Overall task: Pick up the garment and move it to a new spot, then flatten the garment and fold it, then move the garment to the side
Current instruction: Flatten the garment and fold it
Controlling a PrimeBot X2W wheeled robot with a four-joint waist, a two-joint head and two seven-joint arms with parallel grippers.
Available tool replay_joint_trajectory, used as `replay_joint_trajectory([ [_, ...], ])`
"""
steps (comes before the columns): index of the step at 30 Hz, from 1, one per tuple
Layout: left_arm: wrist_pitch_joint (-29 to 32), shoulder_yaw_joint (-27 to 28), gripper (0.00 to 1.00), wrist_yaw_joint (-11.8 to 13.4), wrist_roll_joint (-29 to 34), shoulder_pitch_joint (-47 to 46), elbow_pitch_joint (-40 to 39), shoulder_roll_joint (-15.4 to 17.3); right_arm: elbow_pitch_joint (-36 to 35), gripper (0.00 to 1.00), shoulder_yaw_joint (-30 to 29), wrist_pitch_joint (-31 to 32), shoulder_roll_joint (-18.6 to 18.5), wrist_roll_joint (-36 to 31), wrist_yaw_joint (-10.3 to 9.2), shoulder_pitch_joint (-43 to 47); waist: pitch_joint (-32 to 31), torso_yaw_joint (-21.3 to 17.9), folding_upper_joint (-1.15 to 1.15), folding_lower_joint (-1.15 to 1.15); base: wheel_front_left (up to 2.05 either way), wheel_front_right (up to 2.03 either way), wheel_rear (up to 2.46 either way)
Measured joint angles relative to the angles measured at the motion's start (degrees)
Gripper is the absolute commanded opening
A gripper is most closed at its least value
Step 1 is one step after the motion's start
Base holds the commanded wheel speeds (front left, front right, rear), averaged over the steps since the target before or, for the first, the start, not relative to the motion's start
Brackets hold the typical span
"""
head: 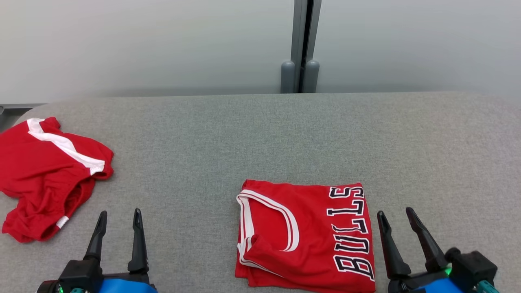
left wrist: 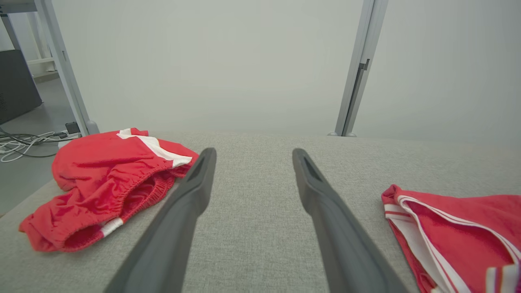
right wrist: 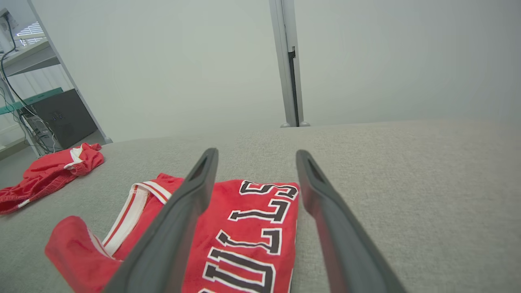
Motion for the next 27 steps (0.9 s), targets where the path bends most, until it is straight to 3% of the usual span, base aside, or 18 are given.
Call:
replay_joint_trajectory([
  [15, 0.0, -1.1, 1.00, 0.0, 3.6, 4.6, -2.2, 0.6, 0.3, 1.00, -5.5, 0.0, 1.5, -2.0, 0.00, 5.4, -3.8, 1.1, -0.02, 0.00, 0.00, 0.00, 0.00],
  [27, 0.0, -1.7, 1.00, 0.6, 3.5, 5.8, -3.8, 0.6, 2.1, 1.00, -6.3, 0.0, 1.5, -2.0, 0.00, 5.9, -4.1, 1.3, -0.01, 0.00, 0.00, 0.00, 0.00],
])
